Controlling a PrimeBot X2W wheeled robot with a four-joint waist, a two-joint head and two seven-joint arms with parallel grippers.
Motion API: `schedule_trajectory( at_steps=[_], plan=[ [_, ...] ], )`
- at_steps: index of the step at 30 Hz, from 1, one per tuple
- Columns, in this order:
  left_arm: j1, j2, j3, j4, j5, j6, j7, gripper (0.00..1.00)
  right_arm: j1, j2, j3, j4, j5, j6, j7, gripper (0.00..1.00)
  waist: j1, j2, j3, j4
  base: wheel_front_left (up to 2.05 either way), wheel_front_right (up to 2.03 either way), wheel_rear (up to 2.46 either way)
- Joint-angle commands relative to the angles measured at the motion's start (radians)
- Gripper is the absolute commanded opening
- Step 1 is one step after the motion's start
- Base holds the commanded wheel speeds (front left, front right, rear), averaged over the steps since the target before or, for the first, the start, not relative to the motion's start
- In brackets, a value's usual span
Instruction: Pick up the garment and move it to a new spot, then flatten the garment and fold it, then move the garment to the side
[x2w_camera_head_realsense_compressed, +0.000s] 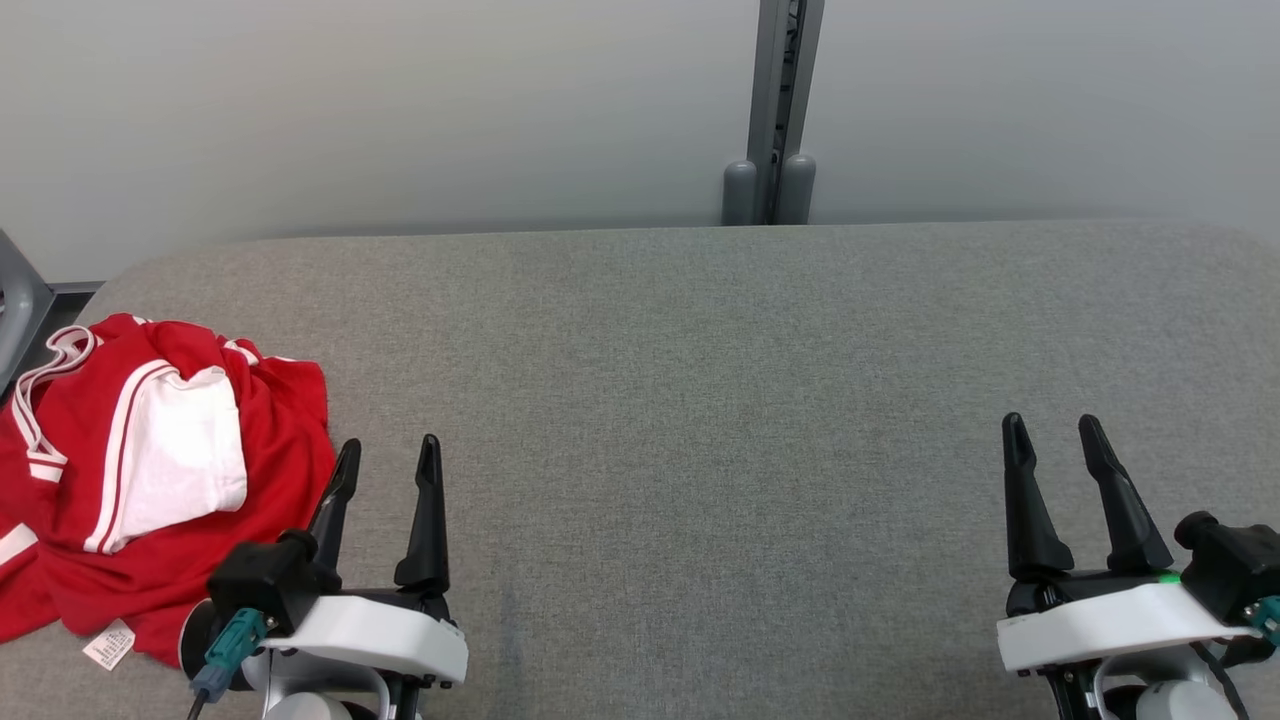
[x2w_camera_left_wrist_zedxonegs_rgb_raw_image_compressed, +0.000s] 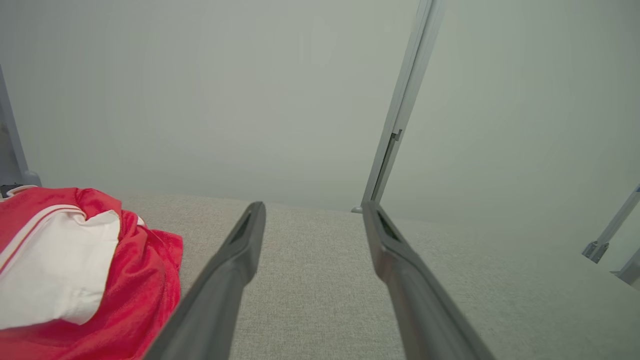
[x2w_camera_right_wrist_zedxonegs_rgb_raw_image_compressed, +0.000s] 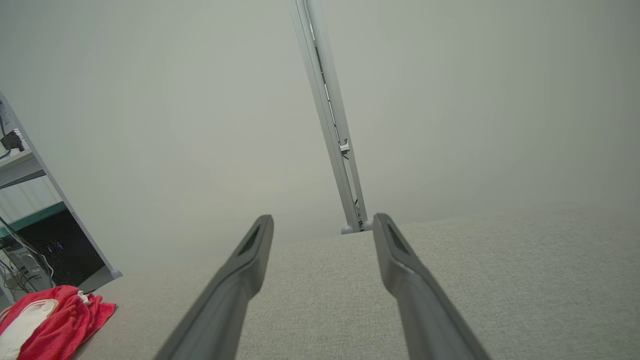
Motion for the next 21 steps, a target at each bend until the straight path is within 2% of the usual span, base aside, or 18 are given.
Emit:
schedule_trajectory(
  at_steps=[1,21],
  plan=[
    [-0.021,0.006,-0.003,-0.006,0.024,0.004,-0.007,1.00,-0.009,-0.005,0.000,-0.010,-0.021,0.004,-0.011,1.00,0.0000,-0.0001,0.000,0.000,0.00,0.00,0.00],
    [-0.025,0.004,-0.025,-0.004,0.156,0.017,-0.045,1.00,-0.009,-0.005,0.018,-0.009,-0.160,0.004,-0.049,1.00,0.0000,-0.0001,0.008,0.006,0.00,0.00,0.00]
  ],
)
